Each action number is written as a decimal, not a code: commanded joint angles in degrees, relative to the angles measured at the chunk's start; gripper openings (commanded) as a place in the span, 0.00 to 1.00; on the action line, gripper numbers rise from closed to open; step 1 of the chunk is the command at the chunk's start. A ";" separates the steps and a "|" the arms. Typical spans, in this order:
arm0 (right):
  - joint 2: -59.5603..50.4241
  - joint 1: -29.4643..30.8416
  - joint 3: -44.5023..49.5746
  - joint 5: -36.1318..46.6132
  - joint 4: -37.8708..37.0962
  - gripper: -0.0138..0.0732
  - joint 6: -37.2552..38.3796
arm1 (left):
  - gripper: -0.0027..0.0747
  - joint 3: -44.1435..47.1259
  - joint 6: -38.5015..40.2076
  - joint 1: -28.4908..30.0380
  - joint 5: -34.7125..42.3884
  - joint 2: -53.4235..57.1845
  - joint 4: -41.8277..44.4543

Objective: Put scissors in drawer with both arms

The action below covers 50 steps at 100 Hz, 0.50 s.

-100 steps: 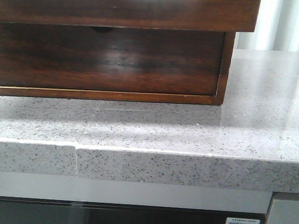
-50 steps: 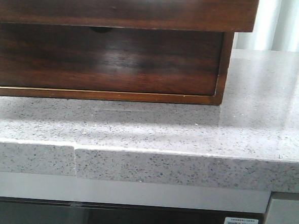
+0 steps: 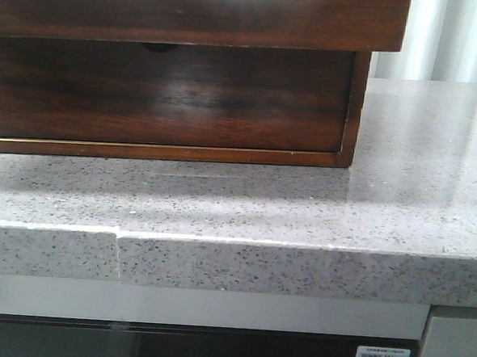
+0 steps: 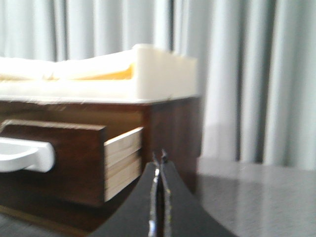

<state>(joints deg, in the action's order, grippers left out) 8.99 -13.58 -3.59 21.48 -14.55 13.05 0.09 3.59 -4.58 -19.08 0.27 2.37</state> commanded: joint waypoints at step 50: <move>-10.68 16.88 5.07 -23.92 12.06 0.09 -7.96 | 0.01 1.40 0.70 0.07 1.80 1.83 0.07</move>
<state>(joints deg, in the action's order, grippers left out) -0.57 3.02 1.02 2.42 -6.93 11.11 0.09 3.69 -4.58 -19.08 0.27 2.37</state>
